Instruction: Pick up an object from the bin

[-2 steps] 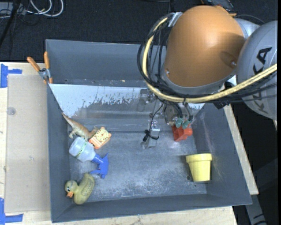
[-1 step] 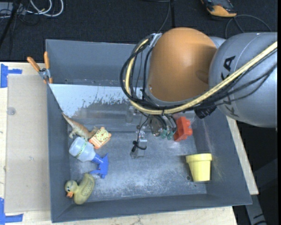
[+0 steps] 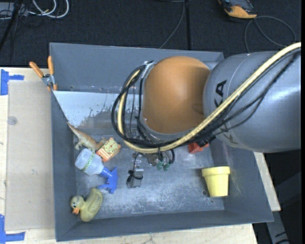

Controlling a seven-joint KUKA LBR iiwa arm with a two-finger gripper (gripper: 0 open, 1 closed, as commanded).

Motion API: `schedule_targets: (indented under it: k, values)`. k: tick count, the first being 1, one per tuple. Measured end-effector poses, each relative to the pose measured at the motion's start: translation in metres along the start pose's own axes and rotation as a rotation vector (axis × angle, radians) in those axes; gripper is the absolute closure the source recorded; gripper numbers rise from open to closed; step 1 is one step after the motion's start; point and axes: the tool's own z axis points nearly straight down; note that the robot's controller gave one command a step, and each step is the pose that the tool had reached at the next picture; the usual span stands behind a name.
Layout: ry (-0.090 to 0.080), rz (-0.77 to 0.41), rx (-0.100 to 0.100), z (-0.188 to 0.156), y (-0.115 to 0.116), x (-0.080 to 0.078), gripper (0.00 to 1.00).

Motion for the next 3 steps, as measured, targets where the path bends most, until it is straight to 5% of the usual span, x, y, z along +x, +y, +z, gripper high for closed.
schedule_targets:
  k: [1,2,3]
  values:
    - [0.010,0.052,0.002,-0.011,0.023,-0.012,0.00]
    - [-0.008,0.010,-0.004,0.010,0.031,-0.013,0.00]
    - [0.013,-0.235,0.002,0.044,0.044,-0.003,0.00]
